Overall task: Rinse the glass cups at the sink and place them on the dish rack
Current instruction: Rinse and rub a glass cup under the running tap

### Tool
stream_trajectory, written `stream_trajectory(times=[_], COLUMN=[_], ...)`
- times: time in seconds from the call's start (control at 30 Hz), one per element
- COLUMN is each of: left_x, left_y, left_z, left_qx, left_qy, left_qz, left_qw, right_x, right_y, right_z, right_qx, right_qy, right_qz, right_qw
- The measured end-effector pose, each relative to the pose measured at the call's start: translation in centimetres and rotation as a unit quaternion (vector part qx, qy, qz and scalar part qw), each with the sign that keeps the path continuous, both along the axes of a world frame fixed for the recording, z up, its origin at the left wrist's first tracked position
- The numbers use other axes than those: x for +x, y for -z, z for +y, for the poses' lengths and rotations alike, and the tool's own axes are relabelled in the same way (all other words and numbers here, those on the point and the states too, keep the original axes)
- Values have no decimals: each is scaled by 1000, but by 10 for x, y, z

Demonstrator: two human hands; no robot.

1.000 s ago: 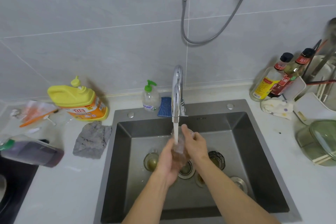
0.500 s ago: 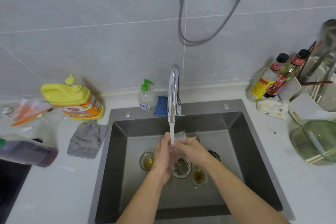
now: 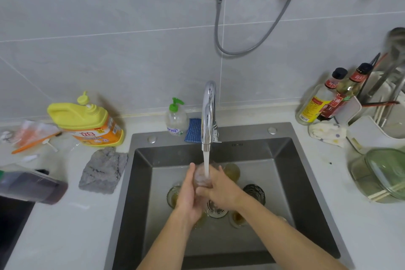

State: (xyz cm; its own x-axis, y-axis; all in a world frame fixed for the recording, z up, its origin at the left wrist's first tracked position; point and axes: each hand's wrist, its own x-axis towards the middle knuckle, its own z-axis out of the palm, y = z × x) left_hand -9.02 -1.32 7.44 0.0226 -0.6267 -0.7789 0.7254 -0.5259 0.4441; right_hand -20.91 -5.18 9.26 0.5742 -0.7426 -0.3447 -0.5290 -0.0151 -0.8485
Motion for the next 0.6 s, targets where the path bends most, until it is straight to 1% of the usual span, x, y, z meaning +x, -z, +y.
stream_trajectory(times=[0.03, 0.1, 0.13, 0.17, 0.2, 0.23, 0.3, 0.33, 0.37, 0.4, 0.47, 0.5, 0.53, 0.6], left_x=[4, 12, 14, 14, 12, 9, 4, 4, 5, 9, 15, 16, 16, 12], left_y=[0, 3, 7, 9, 8, 7, 6, 4, 3, 3, 3, 4, 5, 6], left_z=[-2, -5, -6, -6, -5, -4, -3, -3, -4, -5, -6, -7, -6, -2], left_qx=[3, 12, 13, 13, 10, 10, 0, -3, 0, 4, 11, 17, 23, 22], left_qy=[-6, -18, -19, -21, -25, -29, -28, -23, -17, -15, -7, -3, -4, -6], left_qz=[10, 14, 18, 21, 17, 12, 0, -3, -1, 4, 14, 11, 3, 2], left_qw=[1000, 1000, 1000, 999, 999, 999, 1000, 1000, 1000, 1000, 1000, 1000, 1000, 1000], right_x=[-3, -10, -13, -12, -9, -3, 6, 6, 3, -2, -11, -13, -11, -4], right_y=[-2, 0, 0, 0, -1, -1, 1, -1, -2, -2, -1, 0, -1, -1], right_z=[1, 0, -1, -3, -4, -4, -3, -2, -1, -2, -3, -4, -5, -4], right_qx=[-47, -158, -191, -200, -186, -153, -61, -37, -45, -77, -164, -180, -164, -77], right_qy=[-28, -113, -136, -136, -118, -92, -31, -23, -40, -83, -179, -192, -181, -135], right_qz=[15, 98, 140, 164, 158, 131, 56, 31, 36, 71, 167, 192, 187, 116], right_qw=[998, 976, 962, 956, 963, 975, 996, 999, 998, 991, 955, 946, 952, 981])
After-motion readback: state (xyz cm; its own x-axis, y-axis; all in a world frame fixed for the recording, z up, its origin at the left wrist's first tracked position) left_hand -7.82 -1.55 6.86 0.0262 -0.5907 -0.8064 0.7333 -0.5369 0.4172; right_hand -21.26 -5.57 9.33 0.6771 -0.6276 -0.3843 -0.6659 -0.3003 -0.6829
